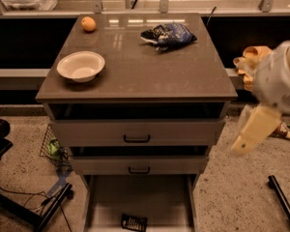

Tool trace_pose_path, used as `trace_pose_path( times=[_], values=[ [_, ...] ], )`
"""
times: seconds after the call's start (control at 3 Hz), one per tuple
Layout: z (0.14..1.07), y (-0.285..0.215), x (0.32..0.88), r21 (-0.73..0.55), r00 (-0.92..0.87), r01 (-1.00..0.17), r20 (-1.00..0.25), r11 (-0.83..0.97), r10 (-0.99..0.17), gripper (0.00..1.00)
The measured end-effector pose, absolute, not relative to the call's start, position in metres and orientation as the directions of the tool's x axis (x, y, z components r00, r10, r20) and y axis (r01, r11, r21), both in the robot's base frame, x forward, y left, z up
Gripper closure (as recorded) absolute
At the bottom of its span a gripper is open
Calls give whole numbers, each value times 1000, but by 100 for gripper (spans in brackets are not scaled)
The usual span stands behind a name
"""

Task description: Pick rxbar chocolate from bottom drawer and place on counter

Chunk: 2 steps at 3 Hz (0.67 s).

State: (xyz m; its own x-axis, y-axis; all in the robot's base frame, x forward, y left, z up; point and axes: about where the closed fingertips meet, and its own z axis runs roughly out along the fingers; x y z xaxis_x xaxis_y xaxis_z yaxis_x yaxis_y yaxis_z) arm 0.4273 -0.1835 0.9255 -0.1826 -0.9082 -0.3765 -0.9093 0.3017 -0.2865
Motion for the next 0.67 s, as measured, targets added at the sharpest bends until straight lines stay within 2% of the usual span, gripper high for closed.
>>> trace_pose_path(
  times=[0.67],
  values=[
    [761, -101, 389, -116, -137, -956, -633, 268, -762, 0]
  ],
)
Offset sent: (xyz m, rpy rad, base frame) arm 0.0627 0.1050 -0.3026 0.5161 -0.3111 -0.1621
